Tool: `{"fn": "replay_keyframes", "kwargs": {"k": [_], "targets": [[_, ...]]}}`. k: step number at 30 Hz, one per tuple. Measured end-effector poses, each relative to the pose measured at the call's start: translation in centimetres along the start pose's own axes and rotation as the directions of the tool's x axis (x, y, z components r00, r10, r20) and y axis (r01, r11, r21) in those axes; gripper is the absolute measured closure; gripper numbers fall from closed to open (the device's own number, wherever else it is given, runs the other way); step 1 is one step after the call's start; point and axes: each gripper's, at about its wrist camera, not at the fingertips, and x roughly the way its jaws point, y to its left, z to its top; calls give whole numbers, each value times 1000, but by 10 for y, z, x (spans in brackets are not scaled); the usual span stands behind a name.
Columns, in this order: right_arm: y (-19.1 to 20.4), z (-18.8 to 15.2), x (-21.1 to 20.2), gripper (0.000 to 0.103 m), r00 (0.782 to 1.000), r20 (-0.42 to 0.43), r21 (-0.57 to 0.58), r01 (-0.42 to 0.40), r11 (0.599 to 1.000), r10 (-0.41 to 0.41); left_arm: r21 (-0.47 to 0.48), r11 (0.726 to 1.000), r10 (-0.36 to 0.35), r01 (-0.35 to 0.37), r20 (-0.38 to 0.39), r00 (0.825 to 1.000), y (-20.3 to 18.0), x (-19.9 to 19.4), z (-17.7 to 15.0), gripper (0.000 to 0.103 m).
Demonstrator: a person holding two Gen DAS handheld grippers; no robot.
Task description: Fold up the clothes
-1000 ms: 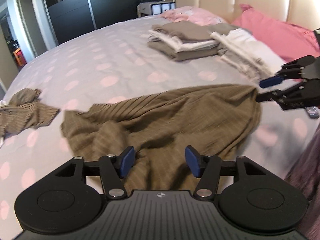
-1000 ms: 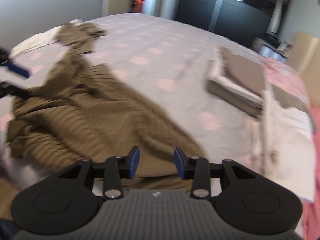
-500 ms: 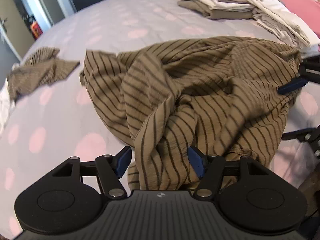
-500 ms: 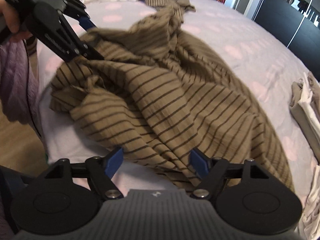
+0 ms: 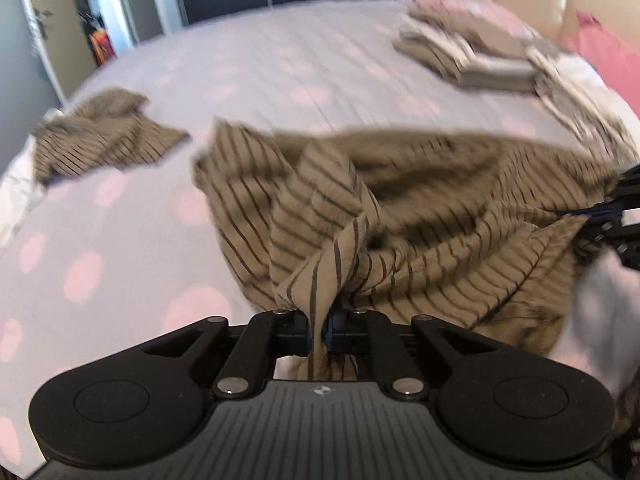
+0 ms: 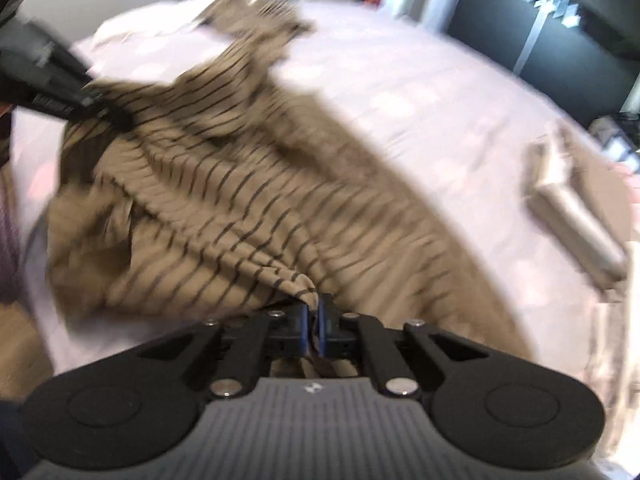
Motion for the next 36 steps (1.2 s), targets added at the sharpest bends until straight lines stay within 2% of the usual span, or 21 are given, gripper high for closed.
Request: {"fn": "replay_keyframes", "kwargs": {"k": [2, 5, 9, 13, 15, 18, 19, 22, 26, 28, 29, 31, 33, 36], "targets": [[-14, 8, -14, 99, 997, 50, 44, 58, 997, -61, -16, 1000, -2, 3, 63, 998, 3, -15, 10, 99], [-32, 20, -38, 100, 984, 103, 93, 134, 987, -143, -20, 999, 30, -28, 149, 988, 5, -39, 25, 99], [-54, 34, -58, 100, 965, 132, 126, 210, 969, -227, -41, 999, 29, -21, 207, 978, 15, -60, 44, 99], [-75, 47, -72, 101, 947, 157, 152, 258, 954, -281, -2, 1000, 23, -23, 251, 968, 14, -68, 64, 99], [-86, 54, -78, 101, 936, 170, 166, 281, 945, -308, 1, 1000, -10, 10, 275, 961, 11, -74, 72, 99], [-98, 61, -86, 101, 923, 182, 193, 304, 933, -339, 23, 993, -116, 114, 288, 951, 4, -81, 77, 100], [-101, 60, -85, 101, 928, 173, 201, 296, 934, -331, 54, 988, -152, 142, 279, 948, -3, -80, 75, 100], [-105, 54, -75, 97, 945, 132, 219, 265, 939, -298, 159, 974, -196, 162, 231, 953, -30, -74, 66, 100], [-97, 49, -60, 96, 972, 92, 231, 192, 954, -218, 214, 950, -261, 228, 140, 955, -55, -55, 47, 100], [-86, 49, -52, 87, 984, 87, 242, 130, 961, -155, 241, 931, -304, 273, 98, 948, -66, -46, 36, 100], [-81, 51, -49, 83, 988, 91, 242, 102, 965, -127, 258, 917, -330, 303, 71, 941, -74, -41, 29, 100], [-68, 55, -44, 69, 992, 100, 234, 53, 971, -78, 306, 882, -382, 359, 16, 924, -93, -35, 16, 100], [-53, 61, -37, 66, 994, 104, 213, 4, 977, -27, 376, 835, -420, 401, -33, 907, -115, -32, 1, 100], [-34, 68, -24, 57, 992, 99, 203, -100, 974, 81, 446, 776, -451, 445, -100, 887, -142, -26, -17, 100]]}}
